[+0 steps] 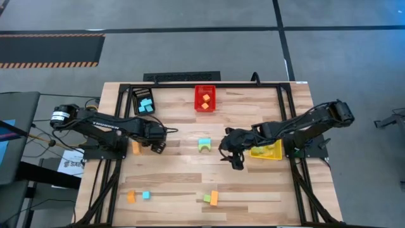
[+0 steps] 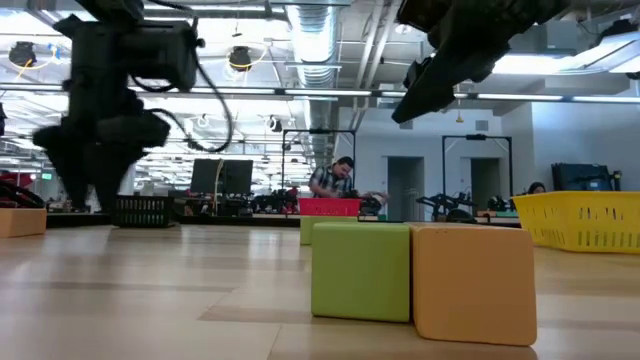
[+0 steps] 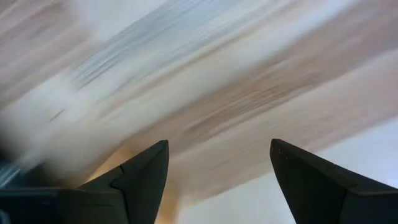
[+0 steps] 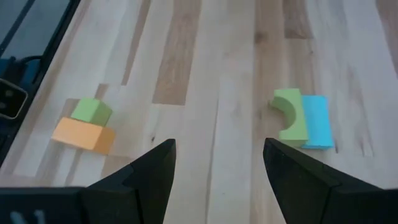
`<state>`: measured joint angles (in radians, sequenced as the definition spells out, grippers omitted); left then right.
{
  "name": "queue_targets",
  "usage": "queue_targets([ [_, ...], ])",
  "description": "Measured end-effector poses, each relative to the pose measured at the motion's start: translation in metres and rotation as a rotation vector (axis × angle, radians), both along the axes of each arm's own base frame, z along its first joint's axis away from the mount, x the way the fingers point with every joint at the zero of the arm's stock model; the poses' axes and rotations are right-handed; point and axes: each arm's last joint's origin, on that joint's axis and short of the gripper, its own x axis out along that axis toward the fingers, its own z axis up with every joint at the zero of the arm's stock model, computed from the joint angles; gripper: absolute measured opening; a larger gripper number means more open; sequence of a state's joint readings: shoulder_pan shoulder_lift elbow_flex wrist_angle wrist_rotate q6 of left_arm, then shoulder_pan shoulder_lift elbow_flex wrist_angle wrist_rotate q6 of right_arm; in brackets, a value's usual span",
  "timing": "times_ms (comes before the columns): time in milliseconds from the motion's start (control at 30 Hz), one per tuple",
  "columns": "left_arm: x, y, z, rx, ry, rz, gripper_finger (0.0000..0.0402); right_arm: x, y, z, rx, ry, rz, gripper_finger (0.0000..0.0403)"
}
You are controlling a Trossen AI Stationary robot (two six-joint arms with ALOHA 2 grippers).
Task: Sort & place blocks by color
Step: Put the orange block into the red bin
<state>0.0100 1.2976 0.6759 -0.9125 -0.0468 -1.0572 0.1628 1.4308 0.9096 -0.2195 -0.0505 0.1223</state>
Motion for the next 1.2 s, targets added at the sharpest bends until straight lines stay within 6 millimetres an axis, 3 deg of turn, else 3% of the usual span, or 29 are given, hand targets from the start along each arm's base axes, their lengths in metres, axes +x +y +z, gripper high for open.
queue_targets([
  [200,0.006,-0.002,0.0,-0.038,-0.067,-0.064,0.0268,0.005,-0.01,-0.002,0.0,-0.013,-0.035,0.0265],
  [533,-0.019,-0.003,0.0,-0.062,0.195,0.155,0.0268,0.012,-0.028,-0.011,-0.058,-0.01,-0.037,0.0265],
  [867,-0.022,-0.003,0.0,-0.049,0.232,0.277,0.0268,0.017,-0.04,-0.026,-0.095,0.044,0.026,0.0265],
  [1200,-0.017,-0.003,-0.02,-0.046,0.355,0.312,0.0268,0.02,-0.043,-0.035,-0.148,0.068,0.073,0.0265],
])
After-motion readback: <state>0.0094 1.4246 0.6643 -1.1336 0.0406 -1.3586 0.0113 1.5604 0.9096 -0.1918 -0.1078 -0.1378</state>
